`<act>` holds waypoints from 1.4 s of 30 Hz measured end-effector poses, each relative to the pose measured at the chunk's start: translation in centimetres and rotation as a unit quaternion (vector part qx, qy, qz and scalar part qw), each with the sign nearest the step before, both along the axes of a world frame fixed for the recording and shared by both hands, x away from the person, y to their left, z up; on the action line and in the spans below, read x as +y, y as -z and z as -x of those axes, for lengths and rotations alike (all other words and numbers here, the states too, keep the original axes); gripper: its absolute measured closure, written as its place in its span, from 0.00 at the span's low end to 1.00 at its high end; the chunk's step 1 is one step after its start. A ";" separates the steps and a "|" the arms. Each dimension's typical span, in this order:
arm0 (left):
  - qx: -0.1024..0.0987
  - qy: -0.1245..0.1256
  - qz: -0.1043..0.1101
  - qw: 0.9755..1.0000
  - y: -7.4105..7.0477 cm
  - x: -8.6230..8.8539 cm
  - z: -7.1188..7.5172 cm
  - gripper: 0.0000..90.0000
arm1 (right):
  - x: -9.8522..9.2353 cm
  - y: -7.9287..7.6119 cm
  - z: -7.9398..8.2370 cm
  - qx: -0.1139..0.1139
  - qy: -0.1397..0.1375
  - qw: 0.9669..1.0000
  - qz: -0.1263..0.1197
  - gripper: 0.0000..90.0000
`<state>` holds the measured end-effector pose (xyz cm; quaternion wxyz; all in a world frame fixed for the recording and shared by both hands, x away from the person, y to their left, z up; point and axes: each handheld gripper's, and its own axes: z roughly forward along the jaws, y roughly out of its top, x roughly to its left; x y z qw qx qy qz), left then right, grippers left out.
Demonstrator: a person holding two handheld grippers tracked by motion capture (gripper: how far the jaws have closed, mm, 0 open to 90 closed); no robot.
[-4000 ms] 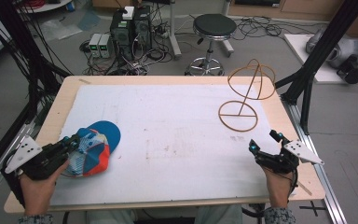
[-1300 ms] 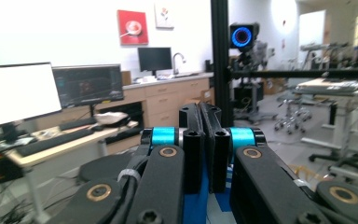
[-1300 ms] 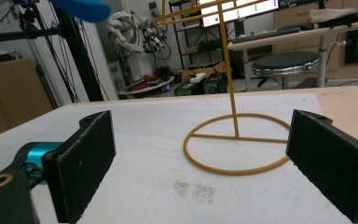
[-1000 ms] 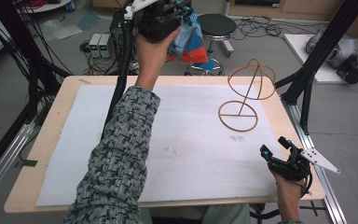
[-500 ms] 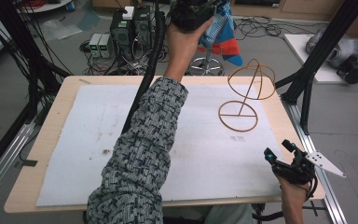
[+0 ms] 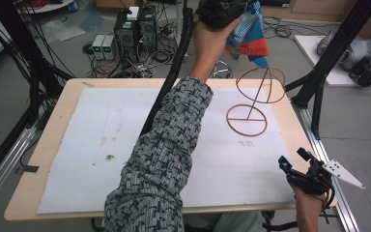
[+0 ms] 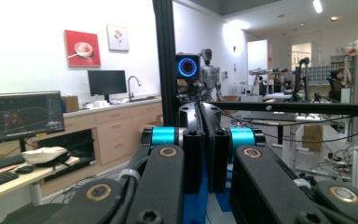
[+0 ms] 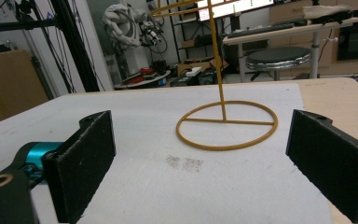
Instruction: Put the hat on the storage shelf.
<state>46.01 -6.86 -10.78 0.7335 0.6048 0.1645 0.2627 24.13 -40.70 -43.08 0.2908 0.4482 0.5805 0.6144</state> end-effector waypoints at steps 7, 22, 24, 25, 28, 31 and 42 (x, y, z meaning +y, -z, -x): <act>0.000 0.018 -0.005 1.000 0.1 -2.4 -0.1 0.97 | 0.1 0.0 0.2 0.002 -0.003 1.000 0.003 0.08; 0.031 0.038 -0.059 0.997 3.6 -4.1 -1.3 0.97 | 0.0 0.1 0.1 0.005 -0.006 1.000 0.006 0.08; 0.036 0.041 -0.076 0.996 3.9 -4.2 -1.4 0.97 | 0.0 0.1 0.1 0.007 -0.008 1.000 0.003 0.08; 0.039 0.044 -0.083 0.995 4.1 -4.3 -1.4 0.97 | 0.1 0.1 0.1 0.007 -0.008 1.000 0.003 0.08; 0.042 0.055 -0.103 0.992 4.5 -4.7 -1.3 0.97 | 0.1 0.1 0.0 0.008 -0.007 1.000 0.005 0.08; 0.050 0.061 -0.120 0.990 5.0 -5.1 -1.3 0.97 | 0.1 0.1 0.0 0.007 -0.009 1.000 0.008 0.08; 0.064 0.057 -0.157 0.984 6.6 -6.1 -1.6 0.97 | 0.0 0.2 -0.1 0.008 -0.008 1.000 0.005 0.08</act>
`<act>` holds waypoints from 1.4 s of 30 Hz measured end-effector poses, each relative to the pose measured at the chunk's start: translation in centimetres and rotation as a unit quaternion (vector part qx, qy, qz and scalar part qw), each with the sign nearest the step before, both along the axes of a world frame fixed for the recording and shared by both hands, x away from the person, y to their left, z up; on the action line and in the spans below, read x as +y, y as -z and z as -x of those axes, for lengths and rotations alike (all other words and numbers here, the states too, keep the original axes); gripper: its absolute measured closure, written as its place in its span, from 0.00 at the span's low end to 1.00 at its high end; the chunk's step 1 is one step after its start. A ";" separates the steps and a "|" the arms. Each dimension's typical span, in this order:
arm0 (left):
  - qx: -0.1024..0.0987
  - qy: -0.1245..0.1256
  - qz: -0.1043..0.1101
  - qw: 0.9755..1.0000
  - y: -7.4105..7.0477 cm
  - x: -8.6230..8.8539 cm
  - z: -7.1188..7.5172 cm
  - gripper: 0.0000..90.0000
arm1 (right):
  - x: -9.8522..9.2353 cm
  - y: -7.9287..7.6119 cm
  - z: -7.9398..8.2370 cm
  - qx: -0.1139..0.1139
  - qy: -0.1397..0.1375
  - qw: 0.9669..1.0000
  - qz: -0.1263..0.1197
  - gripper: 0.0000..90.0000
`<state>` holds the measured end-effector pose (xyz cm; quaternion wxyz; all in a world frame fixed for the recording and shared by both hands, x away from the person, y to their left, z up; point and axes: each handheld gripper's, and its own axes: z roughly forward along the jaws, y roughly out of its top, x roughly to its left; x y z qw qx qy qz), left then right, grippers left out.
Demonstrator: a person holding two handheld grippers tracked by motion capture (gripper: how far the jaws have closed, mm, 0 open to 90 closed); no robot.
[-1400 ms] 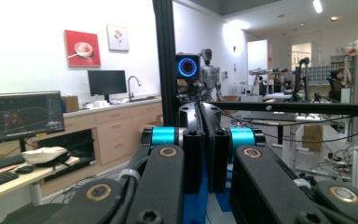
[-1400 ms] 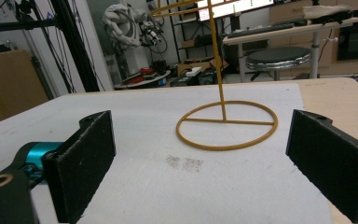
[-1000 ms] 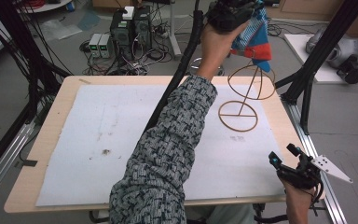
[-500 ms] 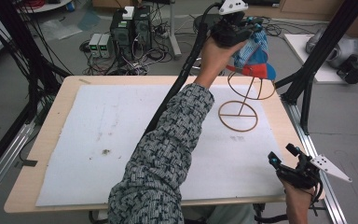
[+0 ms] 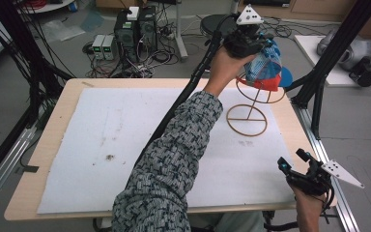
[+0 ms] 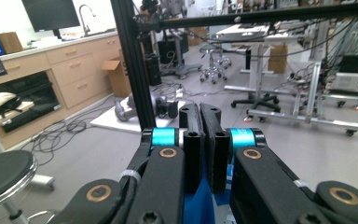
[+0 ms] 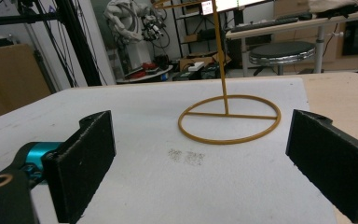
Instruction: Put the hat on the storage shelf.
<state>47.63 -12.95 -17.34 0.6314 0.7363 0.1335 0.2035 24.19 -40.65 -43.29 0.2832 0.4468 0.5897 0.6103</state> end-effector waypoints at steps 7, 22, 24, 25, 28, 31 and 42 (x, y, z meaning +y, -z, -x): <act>0.001 -0.003 -0.010 1.000 0.8 -0.4 -0.1 0.98 | 0.0 0.0 0.0 0.001 -0.001 1.000 0.000 0.08; 0.001 -0.018 -0.017 1.000 3.7 0.0 -0.1 0.97 | 0.0 0.1 -0.1 0.002 -0.001 1.000 -0.001 0.08; 0.008 -0.021 -0.018 1.000 4.6 0.2 -0.2 0.97 | 0.1 0.1 -0.2 0.004 -0.002 1.000 -0.005 0.08; 0.010 -0.020 -0.017 1.000 4.8 0.2 -0.2 0.97 | 0.1 0.0 -0.1 0.006 -0.001 1.000 -0.004 0.08; 0.016 -0.018 -0.018 1.000 5.5 0.3 -0.3 0.97 | 0.1 0.0 -0.2 0.007 -0.003 1.000 0.000 0.08; 0.019 -0.017 -0.013 1.000 5.9 0.2 -0.4 0.97 | 0.1 0.1 -0.2 0.008 -0.003 1.000 -0.001 0.08; 0.033 -0.009 -0.001 0.999 7.7 -0.5 -0.6 0.97 | 0.0 0.1 -0.2 0.004 -0.003 1.000 0.001 0.08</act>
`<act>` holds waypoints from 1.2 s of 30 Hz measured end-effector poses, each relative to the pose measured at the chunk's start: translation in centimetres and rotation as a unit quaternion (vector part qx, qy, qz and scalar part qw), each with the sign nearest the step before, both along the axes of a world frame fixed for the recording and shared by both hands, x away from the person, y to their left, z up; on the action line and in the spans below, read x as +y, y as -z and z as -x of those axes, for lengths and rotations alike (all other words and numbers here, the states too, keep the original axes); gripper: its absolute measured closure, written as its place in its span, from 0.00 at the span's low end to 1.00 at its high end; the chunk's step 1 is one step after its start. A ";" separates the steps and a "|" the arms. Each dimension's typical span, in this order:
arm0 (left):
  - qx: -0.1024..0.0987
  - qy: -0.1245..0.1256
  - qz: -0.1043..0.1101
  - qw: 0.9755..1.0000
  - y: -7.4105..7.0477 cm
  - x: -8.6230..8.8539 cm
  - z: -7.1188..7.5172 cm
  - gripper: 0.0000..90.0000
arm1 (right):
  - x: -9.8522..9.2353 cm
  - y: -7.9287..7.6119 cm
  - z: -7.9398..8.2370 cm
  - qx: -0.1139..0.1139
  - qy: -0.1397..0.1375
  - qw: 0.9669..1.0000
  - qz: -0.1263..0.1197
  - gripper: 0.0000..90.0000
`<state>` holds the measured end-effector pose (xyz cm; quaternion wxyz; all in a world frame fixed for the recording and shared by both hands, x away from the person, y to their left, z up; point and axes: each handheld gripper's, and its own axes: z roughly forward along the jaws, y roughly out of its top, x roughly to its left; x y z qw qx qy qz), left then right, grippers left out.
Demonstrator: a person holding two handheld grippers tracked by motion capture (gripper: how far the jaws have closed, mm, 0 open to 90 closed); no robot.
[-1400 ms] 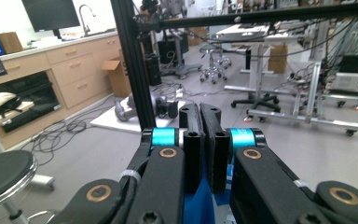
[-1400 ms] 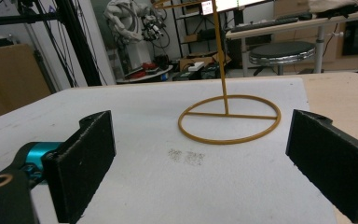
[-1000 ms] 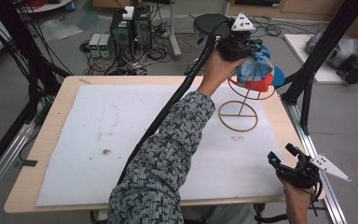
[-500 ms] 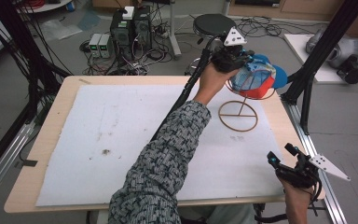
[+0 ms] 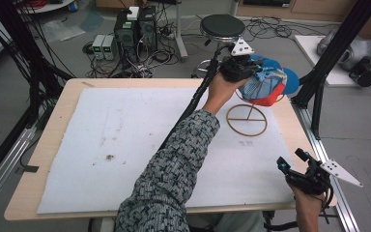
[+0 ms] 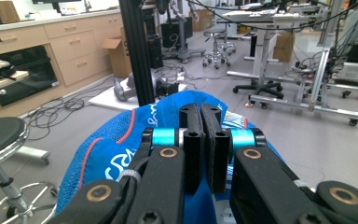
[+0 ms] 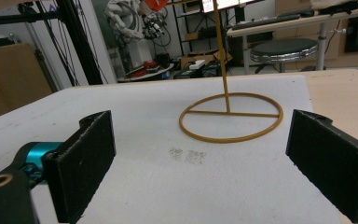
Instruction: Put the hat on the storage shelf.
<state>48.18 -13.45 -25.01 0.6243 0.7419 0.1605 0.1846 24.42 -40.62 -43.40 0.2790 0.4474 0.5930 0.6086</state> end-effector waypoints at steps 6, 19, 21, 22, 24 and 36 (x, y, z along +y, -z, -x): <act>0.003 0.005 0.007 1.000 0.4 -0.3 -0.1 0.97 | 0.0 0.0 0.0 0.002 0.001 1.000 -0.003 0.08; 0.018 0.011 0.027 0.999 1.4 -0.1 -0.4 0.95 | -0.1 0.0 0.0 0.002 0.001 1.000 -0.005 0.08; 0.020 0.011 0.033 0.999 1.6 0.0 -0.4 0.95 | -0.1 0.0 0.0 0.002 0.001 1.000 -0.006 0.08; 0.020 0.010 0.033 0.999 1.6 0.0 -0.4 0.95 | -0.1 0.0 0.0 0.002 0.002 1.000 -0.006 0.08; 0.020 0.009 0.034 0.999 1.7 0.1 -0.4 0.93 | -0.1 0.0 0.0 0.005 0.002 1.000 -0.006 0.08; 0.021 0.004 0.033 0.999 2.0 0.3 -0.6 0.79 | -0.1 0.1 -0.1 0.002 0.001 1.000 -0.004 0.08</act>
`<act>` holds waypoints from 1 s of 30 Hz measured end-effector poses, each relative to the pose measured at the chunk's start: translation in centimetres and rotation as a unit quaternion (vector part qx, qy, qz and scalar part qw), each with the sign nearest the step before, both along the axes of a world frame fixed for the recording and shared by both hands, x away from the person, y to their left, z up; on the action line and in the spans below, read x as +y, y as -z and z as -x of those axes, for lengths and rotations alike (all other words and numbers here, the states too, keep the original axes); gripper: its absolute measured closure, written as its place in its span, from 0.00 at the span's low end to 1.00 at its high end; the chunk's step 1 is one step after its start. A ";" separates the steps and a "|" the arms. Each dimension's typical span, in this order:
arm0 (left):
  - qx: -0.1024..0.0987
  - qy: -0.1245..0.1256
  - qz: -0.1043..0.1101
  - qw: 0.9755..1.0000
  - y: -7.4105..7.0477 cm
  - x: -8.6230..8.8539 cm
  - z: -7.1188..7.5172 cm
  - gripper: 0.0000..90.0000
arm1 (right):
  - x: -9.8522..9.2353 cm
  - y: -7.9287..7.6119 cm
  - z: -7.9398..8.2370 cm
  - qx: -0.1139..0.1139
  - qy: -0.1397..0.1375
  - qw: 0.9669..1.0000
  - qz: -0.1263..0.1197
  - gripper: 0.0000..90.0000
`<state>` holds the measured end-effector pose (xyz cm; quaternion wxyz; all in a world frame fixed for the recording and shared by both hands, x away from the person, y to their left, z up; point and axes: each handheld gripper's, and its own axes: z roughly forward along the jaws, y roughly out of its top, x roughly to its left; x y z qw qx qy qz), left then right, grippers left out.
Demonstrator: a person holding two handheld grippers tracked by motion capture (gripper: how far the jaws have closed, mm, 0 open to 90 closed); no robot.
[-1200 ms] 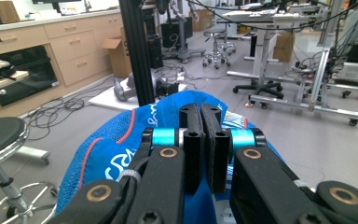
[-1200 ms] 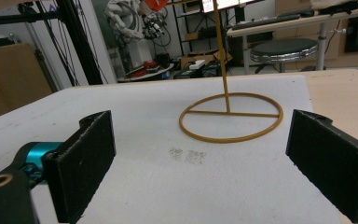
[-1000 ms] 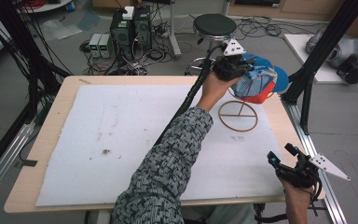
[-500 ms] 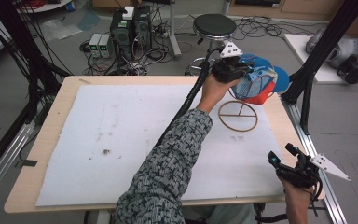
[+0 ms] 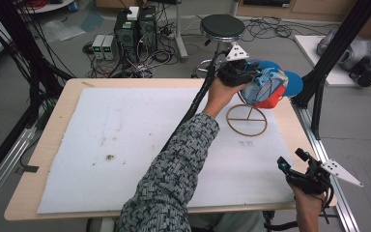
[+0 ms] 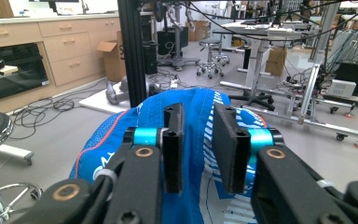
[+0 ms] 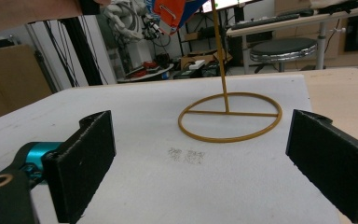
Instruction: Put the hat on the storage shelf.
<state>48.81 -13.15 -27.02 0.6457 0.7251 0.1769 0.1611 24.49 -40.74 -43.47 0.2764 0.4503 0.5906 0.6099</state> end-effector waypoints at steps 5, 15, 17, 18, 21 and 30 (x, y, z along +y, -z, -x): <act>-0.005 0.003 0.008 1.000 -0.3 0.6 0.1 0.69 | 0.0 0.0 0.0 0.000 0.000 1.000 0.000 0.08; -0.014 -0.007 0.007 1.000 -1.1 3.2 0.7 0.57 | 0.2 0.0 -0.1 0.001 -0.001 1.000 0.001 0.08; -0.017 -0.011 0.004 1.000 -1.2 3.9 0.9 0.56 | 0.2 0.0 -0.1 0.000 -0.002 1.000 0.001 0.08; -0.017 -0.011 0.004 1.000 -1.2 3.9 0.9 0.55 | 0.3 0.0 -0.1 0.001 -0.003 1.000 0.003 0.08; -0.022 -0.024 -0.002 0.999 -1.3 5.7 1.2 0.54 | 0.4 0.0 -0.3 0.001 -0.005 1.000 0.004 0.08; -0.031 -0.052 -0.018 0.998 -1.7 10.1 2.5 0.47 | 1.2 -0.1 -1.0 0.000 -0.014 1.000 0.011 0.08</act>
